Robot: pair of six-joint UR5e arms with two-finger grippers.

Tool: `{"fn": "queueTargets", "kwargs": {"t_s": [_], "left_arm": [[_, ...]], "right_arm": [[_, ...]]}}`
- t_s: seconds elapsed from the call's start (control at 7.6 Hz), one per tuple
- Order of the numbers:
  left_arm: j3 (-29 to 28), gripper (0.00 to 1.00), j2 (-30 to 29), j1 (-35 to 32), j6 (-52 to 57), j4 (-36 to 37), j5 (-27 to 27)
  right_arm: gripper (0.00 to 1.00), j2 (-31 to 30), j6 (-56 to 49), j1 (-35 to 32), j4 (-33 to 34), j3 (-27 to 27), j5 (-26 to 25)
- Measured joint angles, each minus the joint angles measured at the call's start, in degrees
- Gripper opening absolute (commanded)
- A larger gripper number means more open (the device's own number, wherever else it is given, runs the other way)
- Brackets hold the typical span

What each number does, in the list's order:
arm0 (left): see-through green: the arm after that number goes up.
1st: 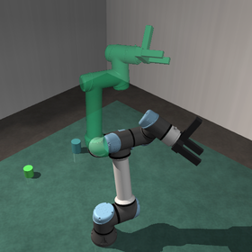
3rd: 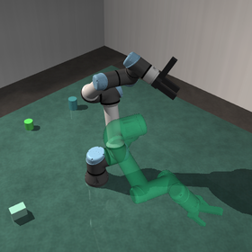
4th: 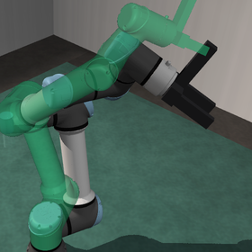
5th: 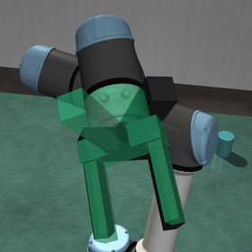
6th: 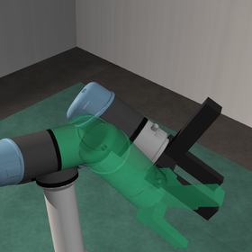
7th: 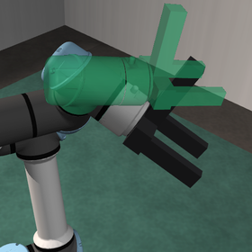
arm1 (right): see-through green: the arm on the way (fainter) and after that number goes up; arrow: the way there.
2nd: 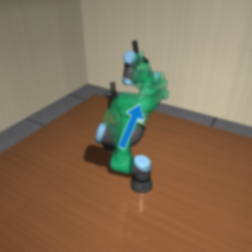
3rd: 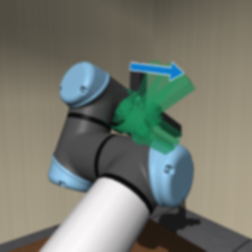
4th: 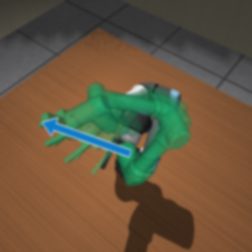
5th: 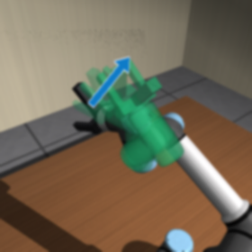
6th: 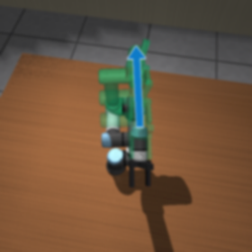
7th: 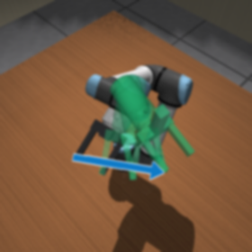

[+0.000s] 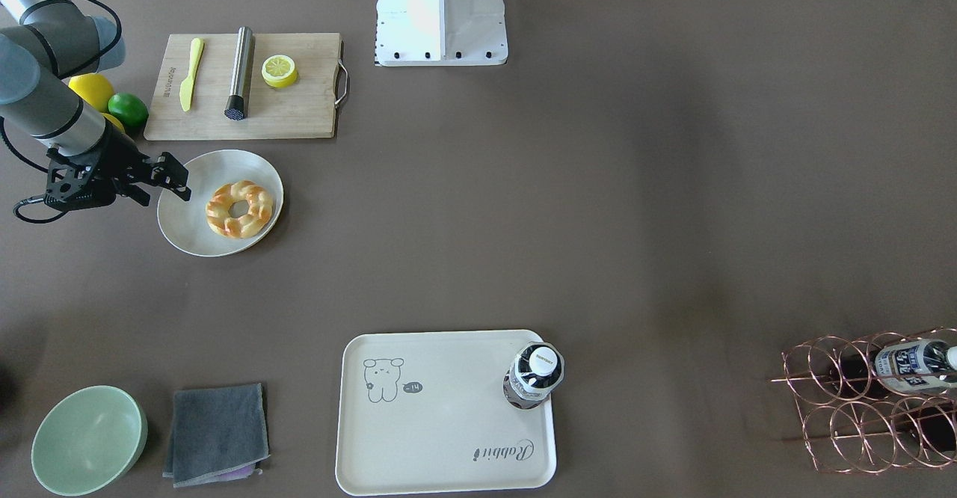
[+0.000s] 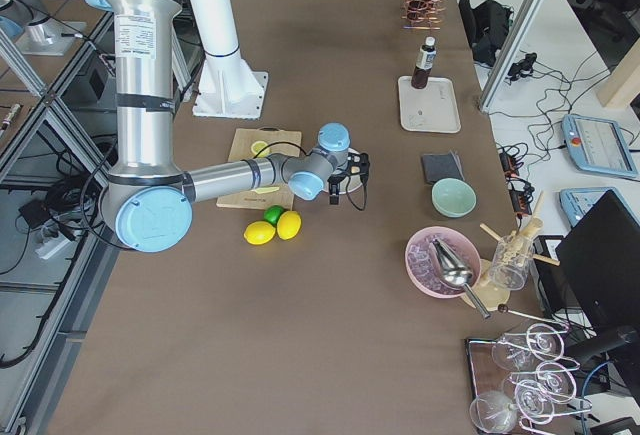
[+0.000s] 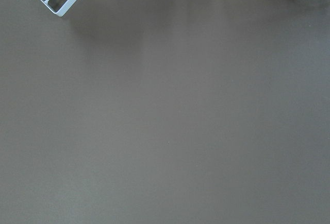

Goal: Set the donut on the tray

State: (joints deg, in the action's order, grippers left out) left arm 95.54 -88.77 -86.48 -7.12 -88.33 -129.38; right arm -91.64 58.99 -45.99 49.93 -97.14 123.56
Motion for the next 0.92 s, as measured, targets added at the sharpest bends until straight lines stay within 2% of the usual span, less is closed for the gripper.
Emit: {"fn": "queueTargets", "kwargs": {"t_s": [0.66,0.92], "left_arm": [[0.2,0.98,0.0,-0.3,0.1,0.0,0.0],[0.3,0.98,0.0,-0.4,0.1,-0.1,0.0]], "right_arm": [[0.00,-0.4,0.1,0.0,-0.1,-0.8,-1.0],[0.00,-1.1,0.1,-2.5,-2.6,-2.3,1.4]]}}
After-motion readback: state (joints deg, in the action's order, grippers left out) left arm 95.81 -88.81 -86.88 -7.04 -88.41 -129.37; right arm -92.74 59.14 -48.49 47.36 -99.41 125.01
